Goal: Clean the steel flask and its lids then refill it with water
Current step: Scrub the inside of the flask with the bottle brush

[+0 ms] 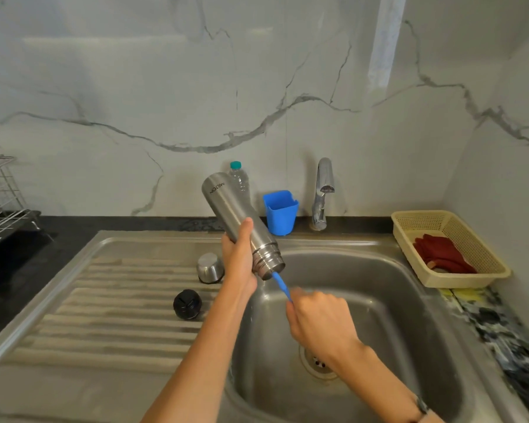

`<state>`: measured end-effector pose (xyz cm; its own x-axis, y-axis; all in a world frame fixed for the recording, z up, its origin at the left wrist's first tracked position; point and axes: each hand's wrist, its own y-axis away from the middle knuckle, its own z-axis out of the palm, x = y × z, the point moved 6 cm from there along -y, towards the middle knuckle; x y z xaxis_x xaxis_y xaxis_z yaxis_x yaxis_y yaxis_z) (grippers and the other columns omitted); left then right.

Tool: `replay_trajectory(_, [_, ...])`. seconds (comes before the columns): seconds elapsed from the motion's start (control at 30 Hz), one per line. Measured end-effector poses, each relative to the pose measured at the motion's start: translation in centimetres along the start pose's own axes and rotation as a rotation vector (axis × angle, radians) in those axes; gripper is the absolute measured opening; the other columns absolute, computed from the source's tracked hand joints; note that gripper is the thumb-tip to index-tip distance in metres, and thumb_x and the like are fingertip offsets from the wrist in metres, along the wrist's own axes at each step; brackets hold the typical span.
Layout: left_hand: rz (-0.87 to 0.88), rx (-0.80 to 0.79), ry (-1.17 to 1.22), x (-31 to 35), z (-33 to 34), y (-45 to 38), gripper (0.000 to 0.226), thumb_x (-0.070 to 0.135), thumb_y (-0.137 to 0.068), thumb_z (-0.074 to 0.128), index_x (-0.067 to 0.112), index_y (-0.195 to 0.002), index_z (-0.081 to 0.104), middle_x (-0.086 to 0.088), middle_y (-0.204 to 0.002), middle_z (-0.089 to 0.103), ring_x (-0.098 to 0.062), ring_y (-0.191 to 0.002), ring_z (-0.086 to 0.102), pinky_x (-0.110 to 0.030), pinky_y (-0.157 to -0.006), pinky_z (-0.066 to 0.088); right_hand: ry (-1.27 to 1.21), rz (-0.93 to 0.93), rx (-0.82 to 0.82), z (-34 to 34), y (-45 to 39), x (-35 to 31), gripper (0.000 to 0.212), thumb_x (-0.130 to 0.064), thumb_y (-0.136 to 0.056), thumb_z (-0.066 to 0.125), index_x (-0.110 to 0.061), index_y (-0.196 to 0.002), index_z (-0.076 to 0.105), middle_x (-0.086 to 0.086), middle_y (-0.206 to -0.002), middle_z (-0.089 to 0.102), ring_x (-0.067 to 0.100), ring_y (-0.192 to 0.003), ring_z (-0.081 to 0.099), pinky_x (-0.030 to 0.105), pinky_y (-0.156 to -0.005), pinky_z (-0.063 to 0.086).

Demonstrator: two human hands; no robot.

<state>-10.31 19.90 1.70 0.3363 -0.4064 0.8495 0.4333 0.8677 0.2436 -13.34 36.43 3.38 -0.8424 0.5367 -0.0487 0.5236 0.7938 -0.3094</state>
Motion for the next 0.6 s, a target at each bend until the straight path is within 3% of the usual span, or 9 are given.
replay_trajectory(0.07, [0.003, 0.014, 0.021, 0.4, -0.2, -0.3, 0.047, 0.03, -0.087, 0.068, 0.012, -0.125, 0.047, -0.013, -0.101, 0.065, -0.028, -0.084, 0.067, -0.042, -0.071, 0.058, -0.001, -0.016, 0.011, -0.1, 0.5, 0.1, 0.039, -0.025, -0.036, 0.088, -0.017, -0.051, 0.052, 0.005, -0.03, 0.042, 0.023, -0.023, 0.041, 0.02, -0.04, 0.0])
replay_trajectory(0.13, [0.02, 0.034, 0.037, 0.6, -0.4, -0.4, 0.046, 0.03, -0.087, 0.067, 0.013, -0.124, 0.046, -0.01, -0.1, 0.065, -0.025, -0.082, 0.067, -0.039, -0.068, 0.058, 0.021, -0.02, 0.028, -0.1, 0.6, 0.6, 0.04, -0.021, -0.032, 0.087, -0.016, -0.05, 0.052, 0.004, -0.029, 0.039, 0.025, -0.021, 0.038, 0.019, -0.049, -0.009])
replay_trajectory(0.23, [0.041, 0.037, -0.043, 0.1, 0.0, 0.3, 0.044, 0.03, -0.088, 0.066, 0.015, -0.124, 0.046, -0.008, -0.1, 0.065, -0.021, -0.079, 0.067, -0.034, -0.063, 0.057, 0.008, 0.008, 0.035, 0.5, 0.2, 0.2, 0.039, -0.019, -0.03, 0.086, -0.015, -0.049, 0.052, 0.004, -0.028, 0.039, 0.024, -0.02, 0.038, 0.018, -0.053, -0.01])
replay_trajectory(0.3, [0.049, 0.021, -0.074, 0.3, 0.2, 0.1, 0.048, 0.032, -0.087, 0.067, 0.016, -0.127, 0.045, -0.009, -0.104, 0.066, -0.023, -0.085, 0.068, -0.037, -0.069, 0.058, -0.035, -0.017, 0.028, 0.7, 0.2, -0.2, 0.029, -0.023, -0.046, 0.079, -0.016, -0.052, 0.051, 0.004, -0.03, 0.04, 0.025, -0.022, 0.039, 0.018, -0.044, -0.005])
replay_trajectory(0.37, [0.031, -0.024, -0.004, 1.0, 0.2, 0.0, 0.046, 0.037, -0.091, 0.06, 0.016, -0.13, 0.046, -0.008, -0.104, 0.068, -0.022, -0.088, 0.069, -0.041, -0.077, 0.057, -0.128, -0.046, 0.042, 0.9, 0.4, 0.4, 0.021, -0.031, -0.069, 0.055, -0.02, -0.055, 0.045, 0.003, -0.034, 0.041, 0.027, -0.028, 0.041, 0.022, -0.036, 0.01])
replay_trajectory(0.43, [-0.032, -0.132, 0.164, 1.1, 0.5, 0.7, 0.042, 0.043, -0.097, 0.046, 0.015, -0.128, 0.053, -0.004, -0.097, 0.072, -0.017, -0.086, 0.069, -0.038, -0.078, 0.055, -0.437, -0.015, 0.041, 0.7, 0.2, 1.4, 0.027, -0.037, -0.077, 0.04, -0.023, -0.055, 0.034, -0.002, -0.039, 0.037, 0.025, -0.037, 0.037, 0.028, -0.04, 0.023])
replay_trajectory(0.5, [-0.066, -0.233, 0.311, 0.6, 0.8, 1.6, 0.045, 0.046, -0.095, 0.045, 0.014, -0.125, 0.058, -0.004, -0.098, 0.073, -0.019, -0.087, 0.068, -0.035, -0.076, 0.054, -0.816, -0.027, -0.033, 0.8, -0.2, 1.3, 0.034, -0.037, -0.083, 0.045, -0.022, -0.054, 0.036, -0.008, -0.042, 0.031, 0.012, -0.041, 0.029, 0.028, -0.044, 0.026])
replay_trajectory(0.6, [-0.083, -0.287, 0.435, -0.7, 0.9, 2.6, 0.068, 0.056, -0.081, 0.051, 0.006, -0.128, 0.055, -0.014, -0.104, 0.067, -0.029, -0.089, 0.065, -0.033, -0.072, 0.056, -1.238, 0.071, -0.235, 1.3, 0.4, 0.6, 0.032, -0.012, -0.092, 0.054, -0.01, -0.06, 0.05, -0.008, -0.037, 0.035, 0.004, -0.033, 0.029, 0.019, -0.039, 0.024])
